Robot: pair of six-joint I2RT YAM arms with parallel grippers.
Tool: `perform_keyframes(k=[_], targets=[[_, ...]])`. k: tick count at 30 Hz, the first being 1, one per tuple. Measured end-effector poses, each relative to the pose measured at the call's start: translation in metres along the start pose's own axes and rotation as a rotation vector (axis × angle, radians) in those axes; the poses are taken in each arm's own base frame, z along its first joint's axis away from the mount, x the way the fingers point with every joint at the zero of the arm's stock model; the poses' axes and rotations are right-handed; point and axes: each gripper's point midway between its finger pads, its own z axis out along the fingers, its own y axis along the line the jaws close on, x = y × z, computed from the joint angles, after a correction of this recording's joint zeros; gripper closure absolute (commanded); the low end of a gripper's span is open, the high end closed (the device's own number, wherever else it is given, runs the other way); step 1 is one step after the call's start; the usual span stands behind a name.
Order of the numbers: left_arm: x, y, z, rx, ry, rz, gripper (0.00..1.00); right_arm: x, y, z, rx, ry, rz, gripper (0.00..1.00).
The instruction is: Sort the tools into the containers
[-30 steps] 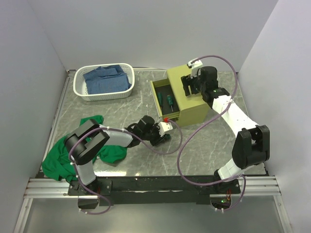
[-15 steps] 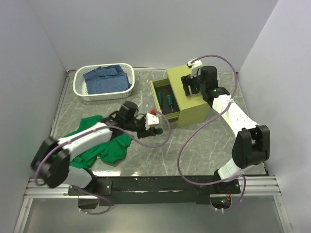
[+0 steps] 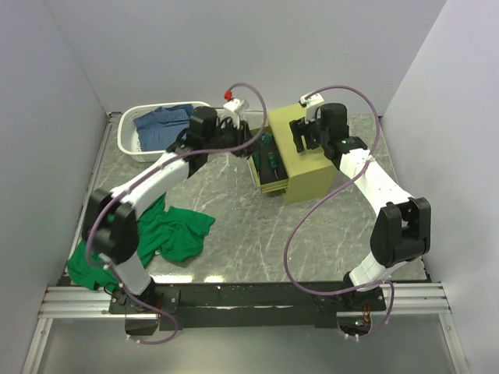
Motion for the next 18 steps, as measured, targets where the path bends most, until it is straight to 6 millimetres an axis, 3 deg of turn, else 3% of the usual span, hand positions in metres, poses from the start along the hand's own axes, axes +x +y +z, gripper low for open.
perform_keyframes(k=[4,10,18], targets=[[0.003,0.029,0.038,-0.041,0.005,-0.296,0.99,0.000,0.000,0.000,0.000,0.001,0.000,0.17],[0.033,0.056,0.063,-0.101,0.021,-0.642,0.99,0.000,0.000,0.000,0.000,0.001,0.000,0.17],[0.044,0.072,0.083,-0.134,-0.002,-0.810,0.99,0.000,0.000,0.000,0.000,0.001,-0.001,0.17]])
